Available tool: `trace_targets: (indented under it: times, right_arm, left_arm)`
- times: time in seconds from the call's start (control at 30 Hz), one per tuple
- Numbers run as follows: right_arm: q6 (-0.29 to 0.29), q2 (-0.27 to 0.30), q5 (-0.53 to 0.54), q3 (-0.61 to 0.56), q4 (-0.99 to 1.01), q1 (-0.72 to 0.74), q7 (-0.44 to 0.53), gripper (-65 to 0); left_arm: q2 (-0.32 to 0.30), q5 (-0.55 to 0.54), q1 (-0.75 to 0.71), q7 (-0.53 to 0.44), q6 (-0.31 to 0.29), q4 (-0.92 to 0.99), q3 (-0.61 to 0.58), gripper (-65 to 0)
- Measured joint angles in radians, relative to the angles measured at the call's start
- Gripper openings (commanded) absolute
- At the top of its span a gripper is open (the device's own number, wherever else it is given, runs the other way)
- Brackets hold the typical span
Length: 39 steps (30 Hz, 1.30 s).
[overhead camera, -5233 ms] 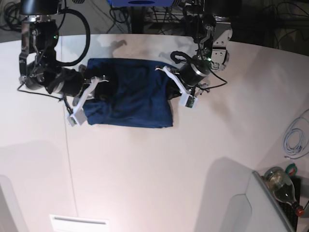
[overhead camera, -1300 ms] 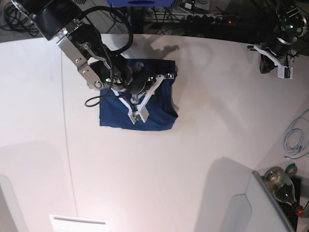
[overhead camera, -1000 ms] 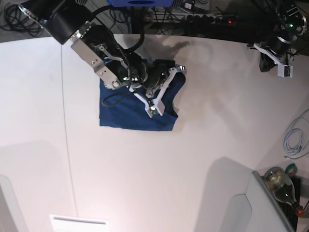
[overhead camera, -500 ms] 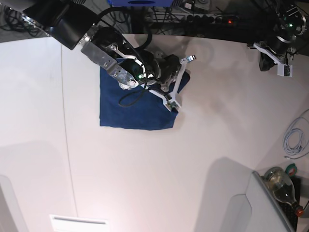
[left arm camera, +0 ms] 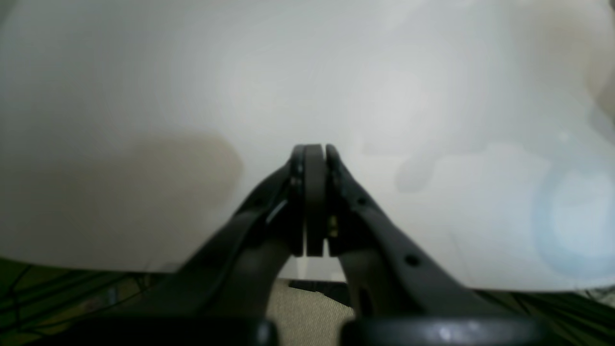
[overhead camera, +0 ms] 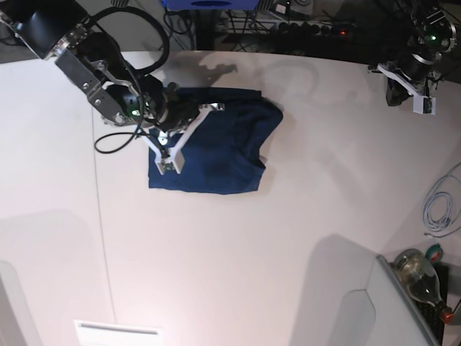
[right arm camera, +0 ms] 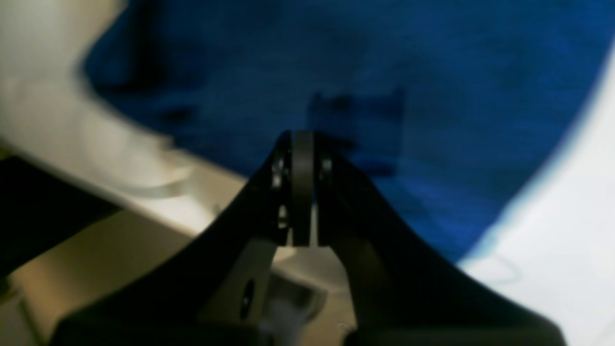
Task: Layout the t-shirt on the table in an organized manner, then fold the t-shirt properly
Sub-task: 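Grasp the folded shirt edges with both grippers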
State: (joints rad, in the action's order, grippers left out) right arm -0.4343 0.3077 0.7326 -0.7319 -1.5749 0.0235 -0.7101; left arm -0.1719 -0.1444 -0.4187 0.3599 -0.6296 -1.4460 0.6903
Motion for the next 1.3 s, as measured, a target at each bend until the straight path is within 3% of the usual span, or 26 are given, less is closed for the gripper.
trace_targets:
  times: [0.1, 0.2, 0.37, 0.57, 0.73, 0.83, 0.93, 1.07, 1.17, 1.3]
  right_arm:
    - [-0.003, 0.042, -0.003, 0.005, 0.041, -0.037, 0.014, -64.1]
    - [-0.003, 0.050, -0.003, 0.006, 0.050, -0.064, 0.024, -64.1]
    - [-0.005, 0.082, 0.000, 0.010, -0.041, -0.105, 0.003, -64.1]
    - [-0.003, 0.069, 0.010, 0.010, -0.129, -0.023, 0.006, -64.1]
    - [-0.004, 0.051, 0.006, 0.015, -0.065, 0.110, 0.007, -64.1]
    - [-0.003, 0.029, 0.012, 0.013, -0.040, 0.147, 0.007, -64.2]
    - [-0.003, 0.029, 0.014, 0.012, -0.037, 0.147, 0.003, -64.2]
    - [-0.003, 0.039, 0.010, 0.012, -0.036, 0.142, 0.005, -64.2]
    - [-0.001, 0.036, 0.020, 0.072, -0.035, 0.127, -0.003, -64.2]
    - [-0.003, 0.047, 0.002, 0.155, -0.034, 0.111, 0.000, -64.2]
  left_arm:
    - [0.003, -0.003, 0.001, 0.000, 0.000, 0.000, 0.000, -65.0]
    - [0.002, -0.003, 0.001, -0.001, 0.000, 0.000, 0.000, -65.0]
    - [0.000, 0.000, 0.000, 0.002, 0.000, 0.000, 0.000, -65.0]
    - [0.000, -0.002, 0.001, 0.003, 0.000, 0.000, 0.000, -65.0]
    - [0.008, -0.005, -0.005, 0.005, 0.000, -0.016, -0.002, -65.0]
    - [0.029, -0.068, -0.022, 0.014, 0.000, -0.086, -0.013, -65.0]
    - [0.050, -0.137, -0.061, 0.019, -0.068, -0.190, -0.119, -65.0]
    - [0.071, -0.186, -0.066, 0.016, -0.073, -0.287, -0.309, -65.0]
    - [0.090, -0.177, 0.000, 0.020, -0.048, -0.272, -0.430, -65.0]
    - [0.121, -0.112, 0.122, -0.008, 0.066, -0.140, -0.592, -65.0]
